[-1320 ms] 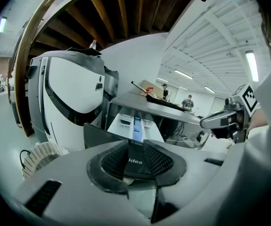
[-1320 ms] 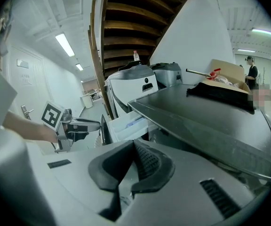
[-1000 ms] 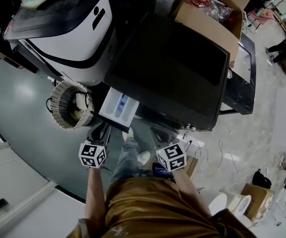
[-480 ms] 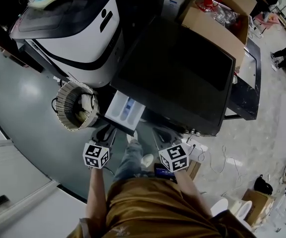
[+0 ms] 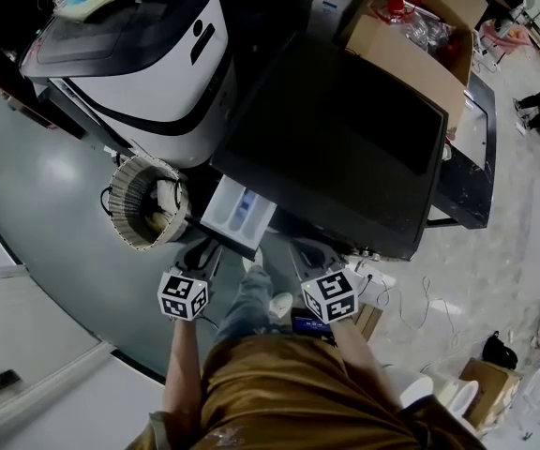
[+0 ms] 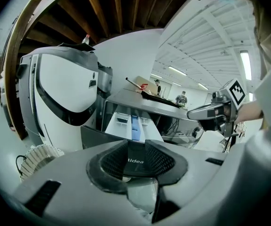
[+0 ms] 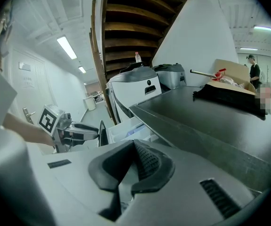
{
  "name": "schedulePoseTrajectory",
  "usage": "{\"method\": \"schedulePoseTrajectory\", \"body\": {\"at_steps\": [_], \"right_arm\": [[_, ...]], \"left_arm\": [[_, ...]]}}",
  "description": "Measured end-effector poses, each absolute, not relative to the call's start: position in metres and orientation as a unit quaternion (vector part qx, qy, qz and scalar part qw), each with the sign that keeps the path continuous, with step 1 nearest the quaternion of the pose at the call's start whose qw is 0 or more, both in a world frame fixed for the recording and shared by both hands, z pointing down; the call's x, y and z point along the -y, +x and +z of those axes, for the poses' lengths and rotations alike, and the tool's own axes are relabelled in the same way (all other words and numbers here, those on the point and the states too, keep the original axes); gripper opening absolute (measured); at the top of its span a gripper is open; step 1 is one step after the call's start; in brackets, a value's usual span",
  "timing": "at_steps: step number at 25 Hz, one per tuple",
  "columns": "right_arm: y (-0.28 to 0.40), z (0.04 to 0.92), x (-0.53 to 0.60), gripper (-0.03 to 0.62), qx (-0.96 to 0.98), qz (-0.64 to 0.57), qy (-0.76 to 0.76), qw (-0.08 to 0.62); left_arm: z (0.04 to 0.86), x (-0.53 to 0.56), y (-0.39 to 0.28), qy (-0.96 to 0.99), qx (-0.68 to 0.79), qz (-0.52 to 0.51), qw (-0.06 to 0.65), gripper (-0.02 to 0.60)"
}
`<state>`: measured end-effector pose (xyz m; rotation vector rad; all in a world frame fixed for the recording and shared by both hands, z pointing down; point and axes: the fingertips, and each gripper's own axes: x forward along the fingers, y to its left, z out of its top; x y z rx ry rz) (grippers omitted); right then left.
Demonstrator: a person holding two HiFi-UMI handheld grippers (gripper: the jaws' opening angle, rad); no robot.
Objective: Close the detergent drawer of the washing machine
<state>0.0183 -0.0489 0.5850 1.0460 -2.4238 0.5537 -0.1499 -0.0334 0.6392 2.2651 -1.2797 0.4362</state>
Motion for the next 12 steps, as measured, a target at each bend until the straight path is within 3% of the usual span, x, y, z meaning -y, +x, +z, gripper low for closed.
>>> {"method": "schedulePoseTrajectory", "body": {"at_steps": [12], "right_arm": [[0.0109, 0.5803, 0.0581, 0.012, 0.882, 0.193, 0.371, 0.216]], "left_arm": [[0.6394, 0.0375, -0.1474, 0.83, 0.469, 0.165, 0.254, 0.129]]}}
